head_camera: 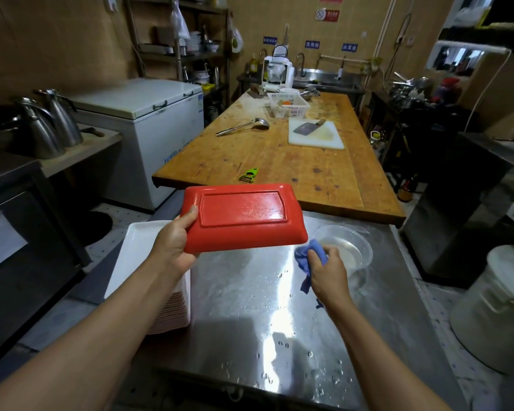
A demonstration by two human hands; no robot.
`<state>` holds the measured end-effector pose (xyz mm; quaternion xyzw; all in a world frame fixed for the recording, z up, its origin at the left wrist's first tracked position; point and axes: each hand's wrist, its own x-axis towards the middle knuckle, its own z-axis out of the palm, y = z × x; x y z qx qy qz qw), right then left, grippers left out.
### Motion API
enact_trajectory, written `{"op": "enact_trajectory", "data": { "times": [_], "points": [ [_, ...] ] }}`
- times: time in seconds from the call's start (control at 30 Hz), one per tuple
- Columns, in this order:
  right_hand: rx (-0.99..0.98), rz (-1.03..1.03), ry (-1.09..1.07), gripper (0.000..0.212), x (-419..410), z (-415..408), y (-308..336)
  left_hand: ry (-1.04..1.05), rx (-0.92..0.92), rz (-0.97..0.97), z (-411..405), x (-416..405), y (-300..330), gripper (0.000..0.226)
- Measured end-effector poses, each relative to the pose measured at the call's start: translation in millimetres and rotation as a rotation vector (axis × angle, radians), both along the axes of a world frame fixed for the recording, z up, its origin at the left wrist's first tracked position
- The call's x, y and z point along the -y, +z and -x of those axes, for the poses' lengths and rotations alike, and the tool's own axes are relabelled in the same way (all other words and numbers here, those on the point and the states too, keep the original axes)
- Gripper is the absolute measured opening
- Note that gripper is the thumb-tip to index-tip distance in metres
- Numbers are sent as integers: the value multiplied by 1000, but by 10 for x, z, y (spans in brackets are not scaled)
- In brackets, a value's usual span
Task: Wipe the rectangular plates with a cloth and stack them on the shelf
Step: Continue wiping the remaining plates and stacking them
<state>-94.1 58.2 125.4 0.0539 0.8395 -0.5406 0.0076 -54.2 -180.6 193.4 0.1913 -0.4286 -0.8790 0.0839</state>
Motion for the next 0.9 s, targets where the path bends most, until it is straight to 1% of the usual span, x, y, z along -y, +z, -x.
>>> {"op": "enact_trajectory", "data": {
  "times": [0.07,0.13,0.17,0.23,0.3,0.33,0.43,0.5,0.57,0.67,0.73,0.8,0.9],
  "points": [
    [110,6,-27,22,-62,-30,-58,2,10,10,-25,20,-13,26],
    [207,2,-4,26,-112,-24,-60,15,22,31,-58,45,-56,30],
    [258,6,29,24,-128,-24,-41,24,33,45,-76,54,-81,33],
    [355,12,124,13,-137,-37,-1,39,51,69,-118,62,-138,34],
    [403,-39,211,14,-106,-66,-12,45,59,86,-158,51,-196,30],
    [394,-76,243,16,-78,-77,-43,48,61,95,-177,41,-217,26],
    [308,-169,254,24,26,-116,-178,55,55,120,-235,16,-261,17],
    [222,-169,167,32,86,-94,-307,70,48,152,-266,28,-292,16],
    [36,-192,58,41,113,-44,-366,94,49,181,-295,59,-311,16],
    [-310,-189,6,41,189,21,-215,130,50,194,-319,91,-328,17],
    [-474,-186,51,40,291,28,17,149,62,217,-317,86,-344,20],
    [-582,-207,141,41,404,64,148,157,65,245,-308,71,-362,22],
    [-609,-356,262,43,535,126,166,148,46,282,-293,47,-377,20]
  ]
}}
